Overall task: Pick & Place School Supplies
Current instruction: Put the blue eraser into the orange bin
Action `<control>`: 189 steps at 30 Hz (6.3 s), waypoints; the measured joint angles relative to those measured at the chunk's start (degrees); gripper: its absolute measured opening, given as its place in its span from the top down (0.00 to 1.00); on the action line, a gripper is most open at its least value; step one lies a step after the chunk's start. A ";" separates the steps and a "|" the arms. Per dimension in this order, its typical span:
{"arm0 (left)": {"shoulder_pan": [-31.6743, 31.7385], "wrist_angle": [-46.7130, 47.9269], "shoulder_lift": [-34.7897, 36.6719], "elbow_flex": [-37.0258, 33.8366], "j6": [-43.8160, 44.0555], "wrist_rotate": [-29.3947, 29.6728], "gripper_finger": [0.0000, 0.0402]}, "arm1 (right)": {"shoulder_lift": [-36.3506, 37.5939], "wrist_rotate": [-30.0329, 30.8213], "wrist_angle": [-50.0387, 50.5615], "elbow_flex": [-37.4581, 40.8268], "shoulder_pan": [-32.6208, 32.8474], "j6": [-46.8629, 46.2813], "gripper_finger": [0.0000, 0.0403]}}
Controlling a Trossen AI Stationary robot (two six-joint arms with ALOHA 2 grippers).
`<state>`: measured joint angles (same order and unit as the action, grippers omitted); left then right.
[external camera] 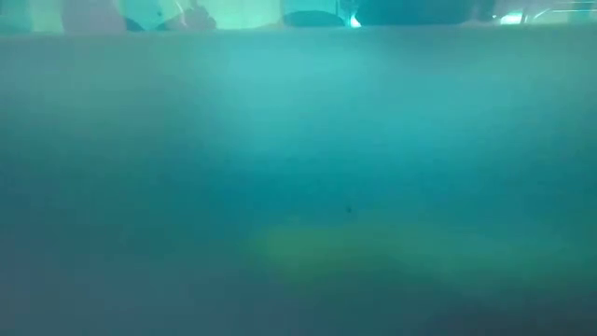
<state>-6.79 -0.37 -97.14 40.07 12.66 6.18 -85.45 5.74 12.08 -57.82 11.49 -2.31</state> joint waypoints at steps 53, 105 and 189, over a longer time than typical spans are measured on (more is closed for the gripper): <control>-0.09 1.72 6.71 -0.37 0.02 2.58 0.74 | -0.02 0.04 0.26 -0.05 0.04 -0.57 0.49; -38.38 8.47 27.82 -0.20 29.36 3.03 0.73 | -0.02 0.19 -0.68 0.61 -0.04 -1.11 0.49; -20.85 12.14 23.98 -0.17 17.58 19.66 0.39 | -0.72 5.51 -4.59 0.72 -1.25 1.69 0.49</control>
<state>-27.64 11.76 -73.17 39.90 30.24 25.84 -86.17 11.25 7.49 -57.10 10.23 -0.62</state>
